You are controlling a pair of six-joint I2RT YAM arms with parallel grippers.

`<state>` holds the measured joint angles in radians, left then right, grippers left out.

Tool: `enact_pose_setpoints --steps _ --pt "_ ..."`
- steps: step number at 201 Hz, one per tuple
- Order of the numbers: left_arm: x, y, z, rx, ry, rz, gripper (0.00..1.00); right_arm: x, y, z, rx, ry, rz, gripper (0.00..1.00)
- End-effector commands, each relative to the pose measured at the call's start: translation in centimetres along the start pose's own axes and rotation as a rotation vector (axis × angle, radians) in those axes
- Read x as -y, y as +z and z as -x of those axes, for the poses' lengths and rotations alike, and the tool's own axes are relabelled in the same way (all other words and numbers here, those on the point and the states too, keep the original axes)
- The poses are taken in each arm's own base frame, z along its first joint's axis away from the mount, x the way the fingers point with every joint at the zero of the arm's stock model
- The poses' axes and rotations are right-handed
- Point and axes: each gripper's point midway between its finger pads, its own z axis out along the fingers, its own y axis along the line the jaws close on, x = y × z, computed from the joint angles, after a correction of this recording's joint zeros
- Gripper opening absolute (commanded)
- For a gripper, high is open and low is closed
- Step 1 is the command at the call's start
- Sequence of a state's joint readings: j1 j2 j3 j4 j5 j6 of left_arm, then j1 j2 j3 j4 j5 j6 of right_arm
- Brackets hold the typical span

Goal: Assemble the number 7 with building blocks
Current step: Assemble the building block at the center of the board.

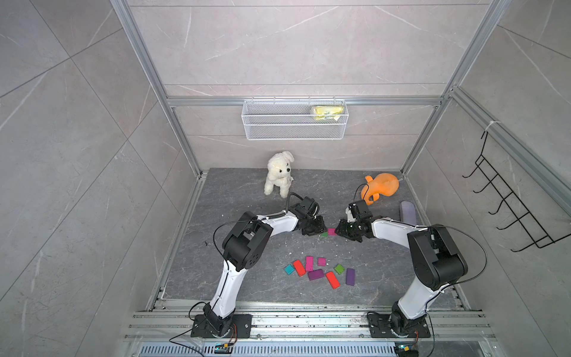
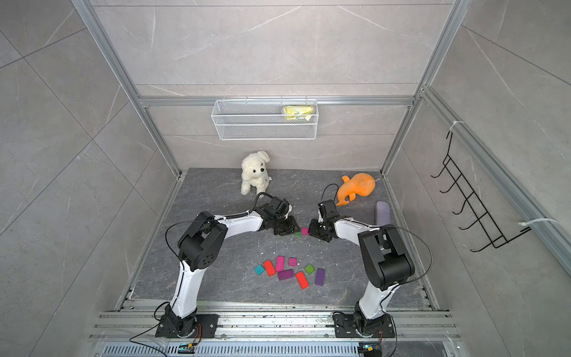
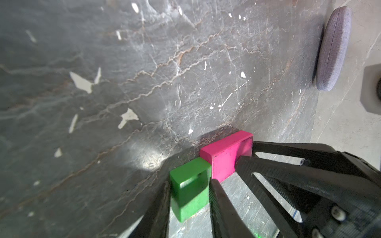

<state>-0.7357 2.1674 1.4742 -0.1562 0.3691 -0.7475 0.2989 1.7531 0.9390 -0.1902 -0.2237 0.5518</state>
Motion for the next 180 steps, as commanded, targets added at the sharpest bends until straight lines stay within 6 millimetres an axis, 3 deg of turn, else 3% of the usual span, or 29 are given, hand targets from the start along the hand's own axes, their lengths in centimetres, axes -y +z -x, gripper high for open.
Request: enact_pose_setpoints --steps 1,84,180 --pt "-0.9 0.7 0.0 -0.018 0.004 0.032 0.36 2.0 1.4 -2.0 -0.081 -0.012 -0.091 0.37" --pt "-1.3 1.3 1.5 -0.009 -0.009 0.040 0.36 2.3 2.4 -0.6 -0.083 -0.039 -0.114 0.37" --pt "-1.2 0.9 1.4 -0.016 -0.008 0.041 0.37 2.3 2.6 -0.3 -0.095 -0.026 -0.114 0.39"
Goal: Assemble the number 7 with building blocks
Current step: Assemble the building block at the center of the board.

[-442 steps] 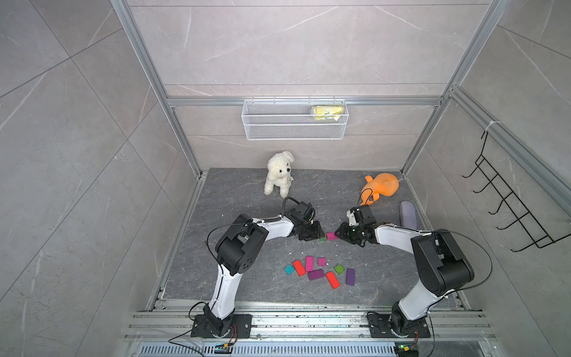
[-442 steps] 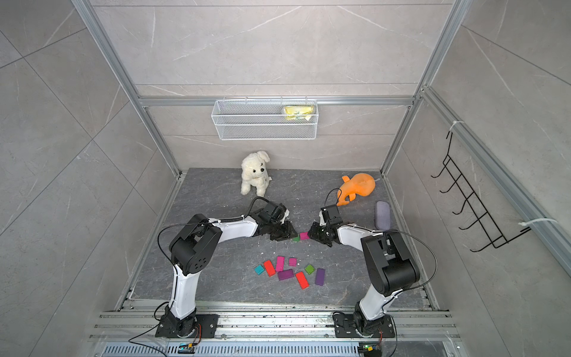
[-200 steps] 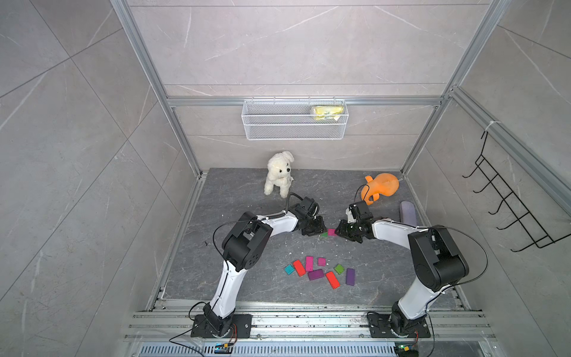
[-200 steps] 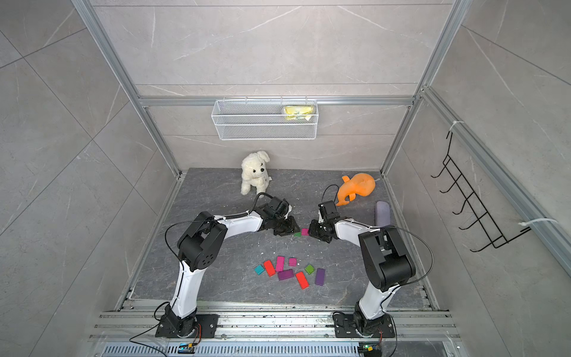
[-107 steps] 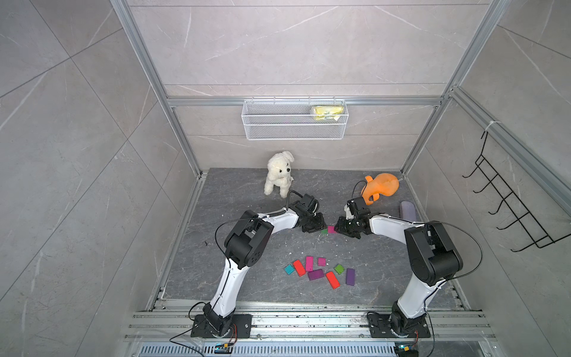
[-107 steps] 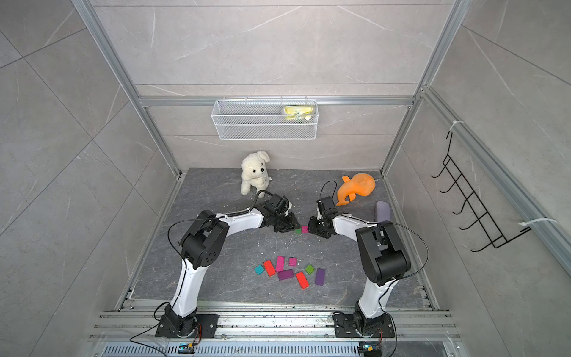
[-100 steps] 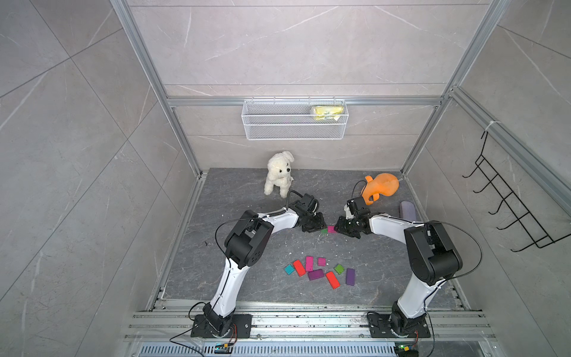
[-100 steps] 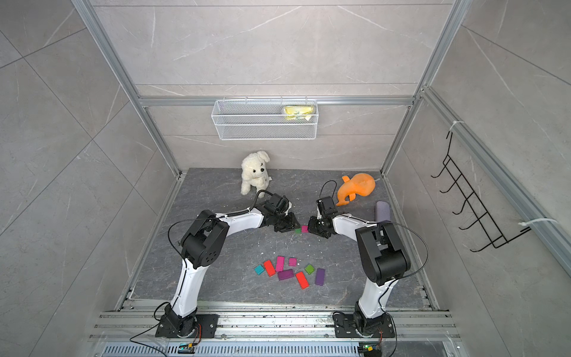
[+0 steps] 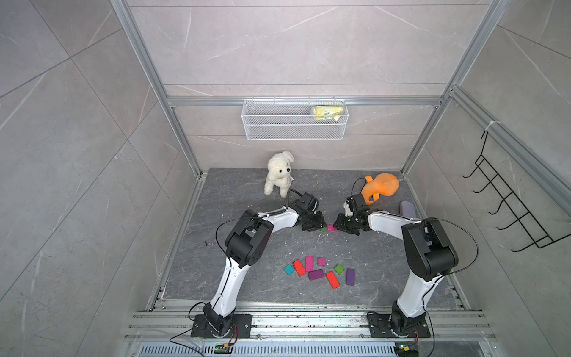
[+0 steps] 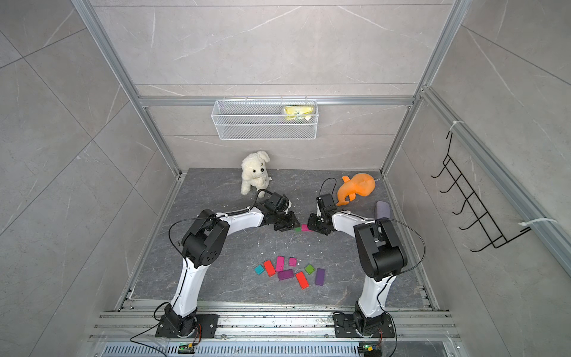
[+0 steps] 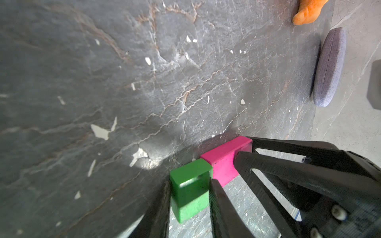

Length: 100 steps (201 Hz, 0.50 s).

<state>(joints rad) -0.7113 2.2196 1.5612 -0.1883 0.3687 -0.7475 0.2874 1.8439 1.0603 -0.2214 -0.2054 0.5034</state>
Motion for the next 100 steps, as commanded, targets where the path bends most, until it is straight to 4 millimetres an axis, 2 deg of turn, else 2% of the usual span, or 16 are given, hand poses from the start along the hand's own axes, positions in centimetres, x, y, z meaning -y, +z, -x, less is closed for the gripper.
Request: enact_pose_setpoints --steps 1,73,100 --pt "-1.0 0.6 -0.7 -0.034 0.009 0.037 0.37 2.6 1.5 -3.1 -0.109 0.010 -0.092 0.39" --pt "-1.1 0.0 -0.9 -0.036 0.008 0.050 0.41 2.5 1.2 -2.9 -0.100 0.026 -0.093 0.45" --pt "-1.2 -0.2 -1.1 -0.032 0.009 0.056 0.48 2.3 0.5 -2.5 -0.077 0.018 -0.096 0.50"
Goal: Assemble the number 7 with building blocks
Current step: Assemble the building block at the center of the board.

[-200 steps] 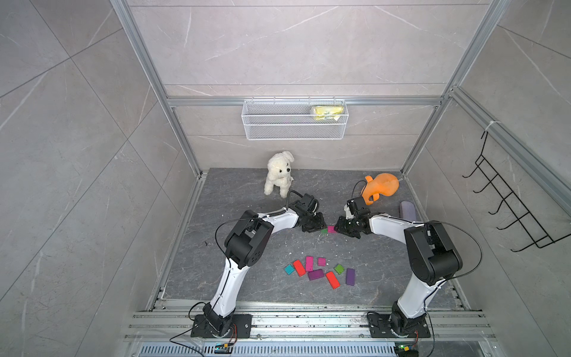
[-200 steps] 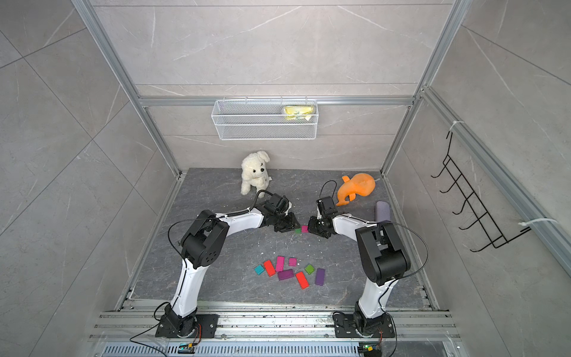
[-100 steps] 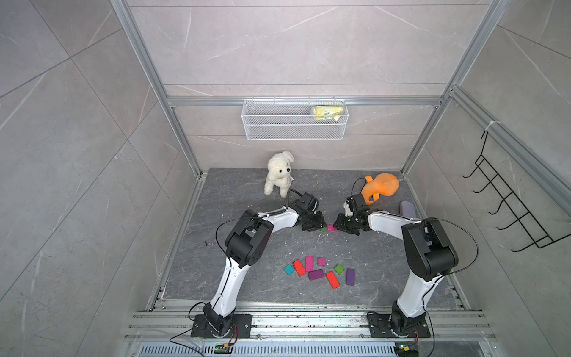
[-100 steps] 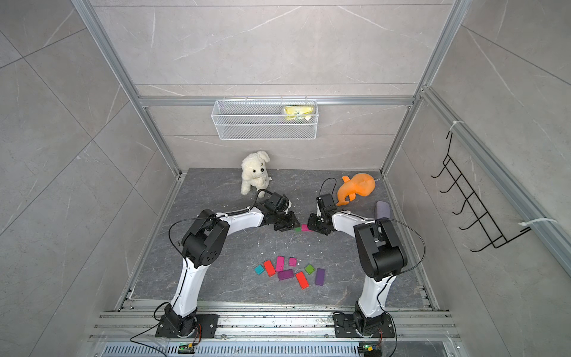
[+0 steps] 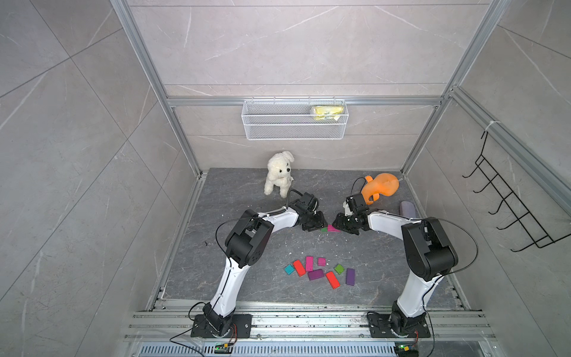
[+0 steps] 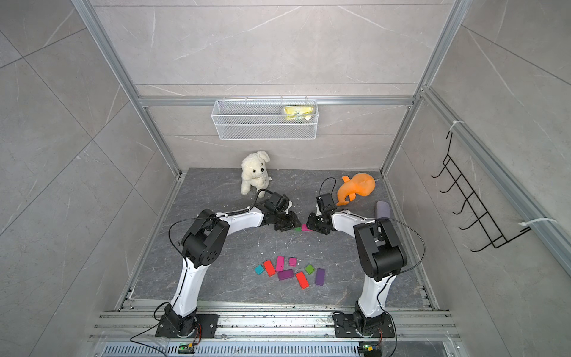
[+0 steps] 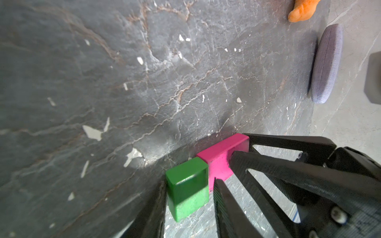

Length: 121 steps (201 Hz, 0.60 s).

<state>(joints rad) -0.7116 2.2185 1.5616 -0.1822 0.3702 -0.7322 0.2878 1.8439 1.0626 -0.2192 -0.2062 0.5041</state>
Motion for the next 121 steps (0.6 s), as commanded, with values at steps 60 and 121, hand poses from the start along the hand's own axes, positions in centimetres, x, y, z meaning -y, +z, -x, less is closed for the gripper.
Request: enact_pose_setpoints --steps 60,121 --pt "-1.4 -1.8 -0.8 0.005 0.012 0.092 0.68 1.5 -3.4 -1.0 0.009 -0.052 -0.103 0.64" --pt "-1.7 -5.7 -0.4 0.106 0.108 0.148 0.80 2.7 -7.5 -2.8 -0.010 -0.032 -0.180 0.71"
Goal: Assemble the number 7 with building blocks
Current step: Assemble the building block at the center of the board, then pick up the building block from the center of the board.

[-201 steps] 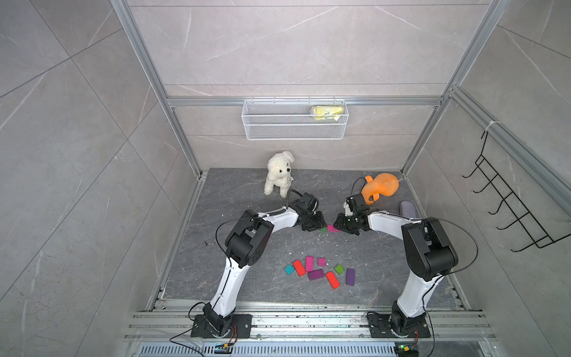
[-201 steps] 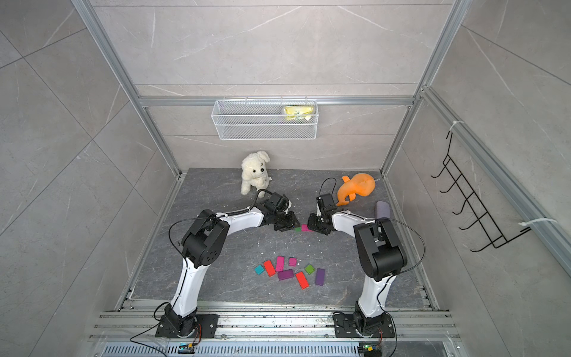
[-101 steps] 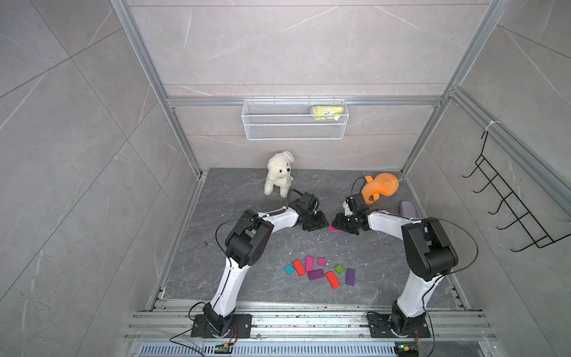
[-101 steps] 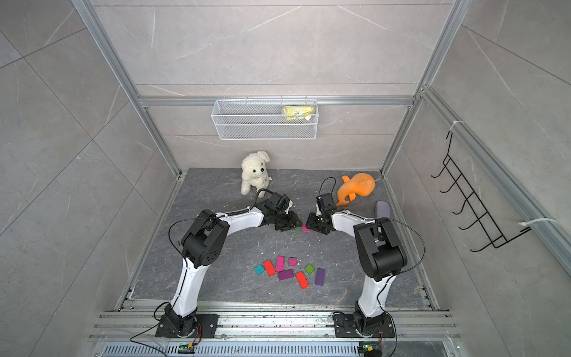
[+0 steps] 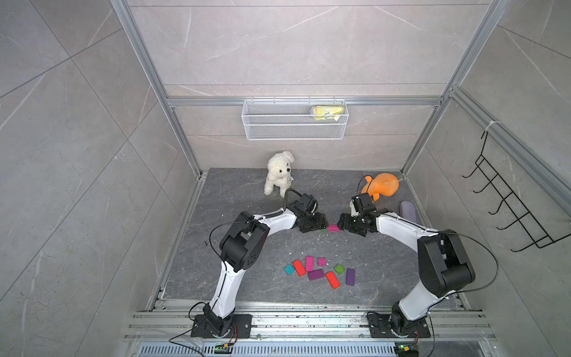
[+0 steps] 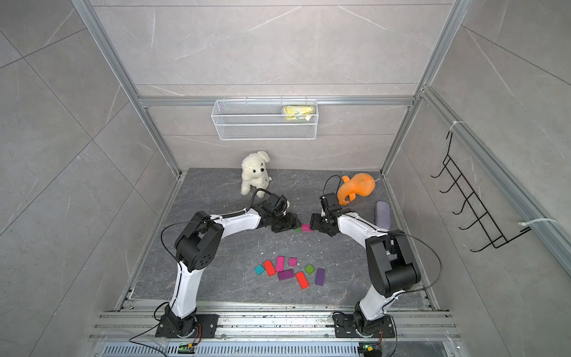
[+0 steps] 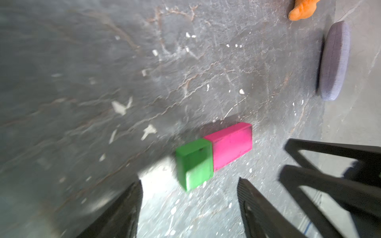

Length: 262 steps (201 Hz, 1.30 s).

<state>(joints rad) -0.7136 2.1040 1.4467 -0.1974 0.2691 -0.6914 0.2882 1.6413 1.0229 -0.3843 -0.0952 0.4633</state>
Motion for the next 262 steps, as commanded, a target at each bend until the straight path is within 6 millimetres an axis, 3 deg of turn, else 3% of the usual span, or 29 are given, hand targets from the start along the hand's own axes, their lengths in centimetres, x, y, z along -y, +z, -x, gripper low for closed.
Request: enact_pose_setpoints --steps 1,29,67,93,128,232,262 --pt "-0.6 -3.1 0.5 0.057 0.073 0.063 0.80 1.8 -1.8 -2.5 -0.066 0.006 -0.080 0.71" --pt "-1.5 -5.2 0.2 0.090 0.163 0.119 0.82 2.5 -3.9 -6.6 -0.157 0.045 -0.089 0.63" --pt "-2.2 -7.4 -0.9 0.094 0.238 0.156 0.87 3.7 -6.7 -11.9 -0.172 0.114 -0.146 0.60" --pt "-2.8 -8.0 -1.5 0.084 0.251 0.197 0.93 3.0 -7.5 -14.4 -0.202 0.066 -0.228 0.59" --pt "-3.7 -8.2 -2.4 0.075 0.251 0.227 1.00 4.2 -7.9 -16.9 -0.239 0.027 -0.353 0.59" --pt "-4.5 -8.9 -2.2 0.089 0.259 0.275 1.00 2.5 -4.6 -19.2 -0.256 0.041 -0.294 0.59" --pt "-4.8 -9.0 -2.3 0.089 0.259 0.288 1.00 3.2 -4.2 -19.8 -0.280 0.030 -0.323 0.58"
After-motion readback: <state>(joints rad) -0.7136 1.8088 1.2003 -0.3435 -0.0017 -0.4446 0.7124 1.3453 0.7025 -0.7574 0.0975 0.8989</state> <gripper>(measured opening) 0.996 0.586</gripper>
